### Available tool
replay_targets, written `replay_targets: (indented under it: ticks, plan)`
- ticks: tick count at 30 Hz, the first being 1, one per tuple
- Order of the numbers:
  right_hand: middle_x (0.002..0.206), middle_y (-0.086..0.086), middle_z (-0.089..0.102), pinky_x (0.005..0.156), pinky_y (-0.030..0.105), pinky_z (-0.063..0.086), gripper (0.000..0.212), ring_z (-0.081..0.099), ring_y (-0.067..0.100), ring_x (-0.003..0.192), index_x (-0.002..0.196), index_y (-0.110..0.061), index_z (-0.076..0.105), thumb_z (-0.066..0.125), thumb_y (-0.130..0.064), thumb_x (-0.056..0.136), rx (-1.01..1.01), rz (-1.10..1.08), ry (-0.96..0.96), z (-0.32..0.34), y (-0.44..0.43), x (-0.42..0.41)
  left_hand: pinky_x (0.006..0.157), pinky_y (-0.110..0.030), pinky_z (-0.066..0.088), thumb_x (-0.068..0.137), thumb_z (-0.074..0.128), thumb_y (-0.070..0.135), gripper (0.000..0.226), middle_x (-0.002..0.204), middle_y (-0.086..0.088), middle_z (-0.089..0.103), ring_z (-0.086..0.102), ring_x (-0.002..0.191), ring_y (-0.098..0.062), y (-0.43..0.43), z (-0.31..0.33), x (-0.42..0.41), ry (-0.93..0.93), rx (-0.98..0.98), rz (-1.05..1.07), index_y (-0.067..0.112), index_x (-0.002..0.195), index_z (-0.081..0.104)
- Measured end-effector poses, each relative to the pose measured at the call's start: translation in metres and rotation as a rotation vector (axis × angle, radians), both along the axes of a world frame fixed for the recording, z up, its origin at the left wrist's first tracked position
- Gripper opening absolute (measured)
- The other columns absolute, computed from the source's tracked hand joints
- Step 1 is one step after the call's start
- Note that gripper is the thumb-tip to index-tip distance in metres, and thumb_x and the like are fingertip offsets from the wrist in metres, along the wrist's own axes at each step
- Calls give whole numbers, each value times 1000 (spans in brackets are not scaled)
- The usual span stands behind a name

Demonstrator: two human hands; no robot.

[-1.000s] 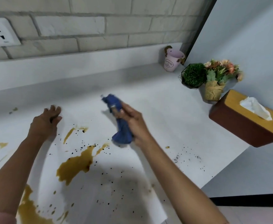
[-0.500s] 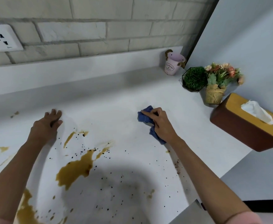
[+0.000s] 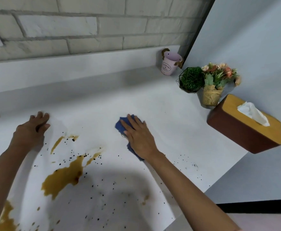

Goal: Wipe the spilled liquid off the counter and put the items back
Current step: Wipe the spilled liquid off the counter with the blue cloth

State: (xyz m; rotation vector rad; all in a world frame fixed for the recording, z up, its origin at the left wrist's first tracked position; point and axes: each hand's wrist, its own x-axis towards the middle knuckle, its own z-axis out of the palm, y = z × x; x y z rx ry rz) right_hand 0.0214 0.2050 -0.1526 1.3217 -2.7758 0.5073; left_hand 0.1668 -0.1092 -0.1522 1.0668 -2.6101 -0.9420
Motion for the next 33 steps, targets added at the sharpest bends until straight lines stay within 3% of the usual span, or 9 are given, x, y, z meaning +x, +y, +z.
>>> replay_targets:
  ticks: [3,6,8,13,17,21,22,25,33]
  plan:
    - [158,14,15,116,48,12,70,11,32,146,148,-17,25,60,-19,87,67,-317,31,0,37,-24,108,-55,30,97,44,22,43,147,-11,39,35,134,-37,-1,1,2,-61,-67,-36,16,140,44]
    - [158,17,5,117,46,10,60,6,34,145,150,-15,13,41,-29,99,141,-702,-4,10,48,-62,115,-48,25,97,46,15,41,148,-13,39,34,137,-33,-1,-3,0,19,-31,10,14,138,46]
    - [158,18,3,118,45,10,54,5,35,145,150,-15,11,33,-28,102,143,-754,-48,20,31,-85,114,-42,26,96,47,21,41,148,-7,40,35,138,-31,-3,-2,1,-35,-92,9,20,137,47]
    - [159,14,3,120,40,1,78,-2,30,147,150,-14,11,56,-26,88,232,-208,70,13,-51,-55,113,-39,26,95,49,22,41,147,-4,44,35,139,-26,-2,0,4,-47,-160,2,22,136,49]
    - [156,17,18,119,43,6,86,11,34,145,147,-10,26,68,-11,72,74,139,39,2,-68,19,117,-38,23,94,52,20,40,146,-3,44,33,140,-24,-2,0,3,-6,-85,23,21,135,51]
    - [156,13,21,112,35,12,87,13,30,145,147,-16,28,68,-6,69,13,17,0,4,-1,-23,116,-39,24,93,54,21,41,145,-2,45,34,139,-22,1,4,5,34,-49,44,22,134,51]
    - [158,11,15,113,48,21,83,8,28,146,148,-18,24,65,-10,77,57,-88,6,7,11,-45,116,-36,23,94,53,23,41,147,0,43,32,140,-20,2,6,6,3,-61,32,23,135,50]
    - [159,11,7,119,39,8,66,6,27,147,150,-19,16,50,-16,94,88,-326,-20,16,5,-81,115,-34,20,96,48,25,42,150,1,37,26,143,-20,4,13,5,-63,-93,8,25,138,45]
    - [156,12,23,116,38,5,86,15,30,145,145,-13,33,70,-5,67,1,232,-24,0,-70,33,110,-42,27,96,49,24,43,146,-15,41,34,137,-35,15,29,4,-135,-101,-3,21,138,46]
